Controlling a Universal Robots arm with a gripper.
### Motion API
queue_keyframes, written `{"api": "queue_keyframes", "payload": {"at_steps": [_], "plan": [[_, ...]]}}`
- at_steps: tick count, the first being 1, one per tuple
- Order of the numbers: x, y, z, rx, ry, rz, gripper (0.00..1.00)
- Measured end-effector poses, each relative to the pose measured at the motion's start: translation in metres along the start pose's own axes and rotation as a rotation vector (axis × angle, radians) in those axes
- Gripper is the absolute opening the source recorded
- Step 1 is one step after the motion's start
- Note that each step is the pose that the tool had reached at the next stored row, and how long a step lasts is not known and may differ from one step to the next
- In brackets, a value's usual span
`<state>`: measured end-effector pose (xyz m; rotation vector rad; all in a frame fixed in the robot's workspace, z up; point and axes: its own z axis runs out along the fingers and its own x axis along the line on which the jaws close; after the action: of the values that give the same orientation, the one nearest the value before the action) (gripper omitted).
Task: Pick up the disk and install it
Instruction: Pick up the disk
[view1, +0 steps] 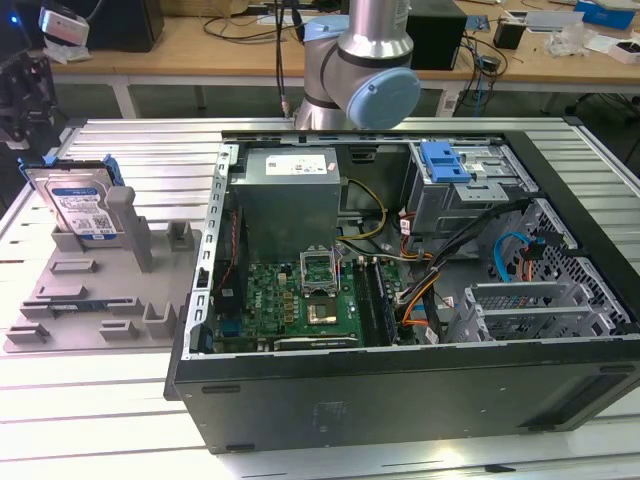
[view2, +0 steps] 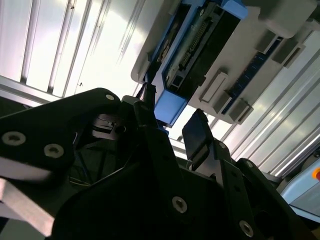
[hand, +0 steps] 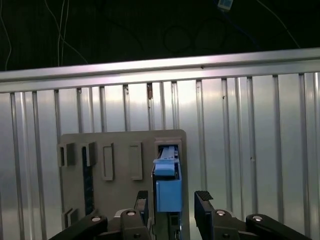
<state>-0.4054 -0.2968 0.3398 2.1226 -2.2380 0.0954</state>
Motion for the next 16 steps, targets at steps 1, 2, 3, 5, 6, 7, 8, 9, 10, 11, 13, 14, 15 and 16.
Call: {"api": "queue_keyframes", "payload": {"at_steps": [1, 2, 3, 5, 6, 7, 8, 9, 10, 11, 13, 14, 15, 16], "plan": [[0.0008, 0.0000, 0.0003, 0.0001, 0.0000, 0.000, 0.49], [0.0017, -0.0001, 0.0007, 0.0000, 0.0000, 0.000, 0.49], [0.0024, -0.0001, 0.0012, 0.0002, -0.0001, 0.000, 0.49], [0.0034, -0.0002, 0.0023, 0.0001, 0.0000, 0.000, 0.49], [0.0037, -0.0003, 0.0030, 0.0000, 0.0000, 0.000, 0.49], [0.0035, -0.0004, 0.0045, -0.0001, 0.0000, 0.000, 0.49], [0.0035, -0.0006, 0.0053, -0.0001, 0.0001, 0.000, 0.49], [0.0035, -0.0008, 0.0059, 0.0000, 0.0000, 0.000, 0.49], [0.0034, -0.0010, 0.0069, 0.0000, 0.0000, 0.000, 0.49], [0.0033, -0.0012, 0.0075, 0.0000, 0.0000, 0.000, 0.49], [0.0032, -0.0016, 0.0090, 0.0001, 0.0000, 0.000, 0.49], [0.0031, -0.0017, 0.0098, 0.0001, -0.0001, 0.000, 0.49], [0.0030, -0.0018, 0.0104, 0.0000, 0.0000, 0.000, 0.49], [0.0027, -0.0018, 0.0113, 0.0000, -0.0001, 0.000, 0.49]]}}
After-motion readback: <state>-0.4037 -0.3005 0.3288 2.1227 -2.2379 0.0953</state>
